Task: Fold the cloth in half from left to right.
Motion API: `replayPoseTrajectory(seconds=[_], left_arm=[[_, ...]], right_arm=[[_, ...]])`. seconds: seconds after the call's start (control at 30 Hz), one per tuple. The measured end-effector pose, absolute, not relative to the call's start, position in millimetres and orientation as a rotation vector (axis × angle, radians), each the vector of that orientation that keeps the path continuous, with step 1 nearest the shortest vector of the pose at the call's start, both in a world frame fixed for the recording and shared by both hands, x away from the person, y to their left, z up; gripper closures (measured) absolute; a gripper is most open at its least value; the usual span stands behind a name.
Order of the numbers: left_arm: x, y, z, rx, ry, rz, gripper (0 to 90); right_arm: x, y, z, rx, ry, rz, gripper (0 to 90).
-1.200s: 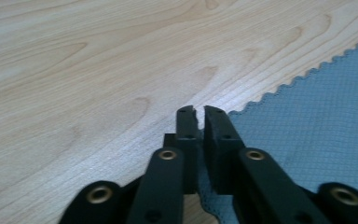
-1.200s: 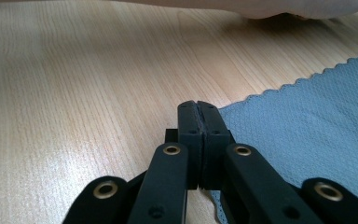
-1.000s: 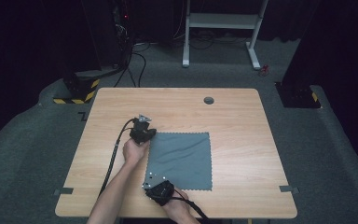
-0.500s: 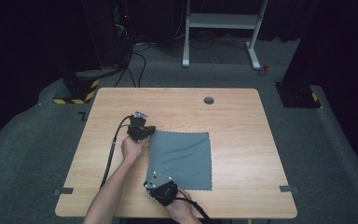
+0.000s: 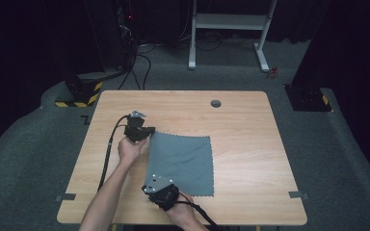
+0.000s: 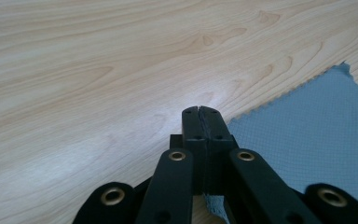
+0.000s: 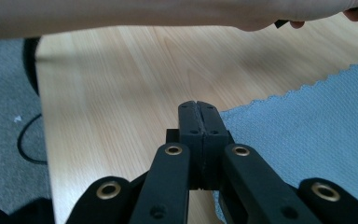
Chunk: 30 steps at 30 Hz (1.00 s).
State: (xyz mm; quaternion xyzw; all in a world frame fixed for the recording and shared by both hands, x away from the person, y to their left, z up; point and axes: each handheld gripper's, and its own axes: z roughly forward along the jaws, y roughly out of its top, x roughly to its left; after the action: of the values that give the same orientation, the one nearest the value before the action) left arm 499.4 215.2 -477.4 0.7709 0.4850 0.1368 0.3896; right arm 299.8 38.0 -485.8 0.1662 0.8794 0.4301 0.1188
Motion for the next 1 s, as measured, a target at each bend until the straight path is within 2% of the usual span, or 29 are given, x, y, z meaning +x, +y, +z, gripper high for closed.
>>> replayPoseTrajectory(seconds=[0.2, 0.63, 1.0], left_arm=[[489, 225, -463, 1.952, 1.229, 0.382, 90.0], [500, 170, -477, 2.017, 1.173, 0.369, 90.0], [504, 145, -487, 2.014, 1.156, 0.349, 90.0]], right_arm=[[295, 40, -476, 0.448, 2.553, 1.318, 90.0], [299, -18, -492, 0.64, 2.525, 1.347, 90.0], [298, -57, -511, 0.777, 2.495, 1.324, 90.0]])
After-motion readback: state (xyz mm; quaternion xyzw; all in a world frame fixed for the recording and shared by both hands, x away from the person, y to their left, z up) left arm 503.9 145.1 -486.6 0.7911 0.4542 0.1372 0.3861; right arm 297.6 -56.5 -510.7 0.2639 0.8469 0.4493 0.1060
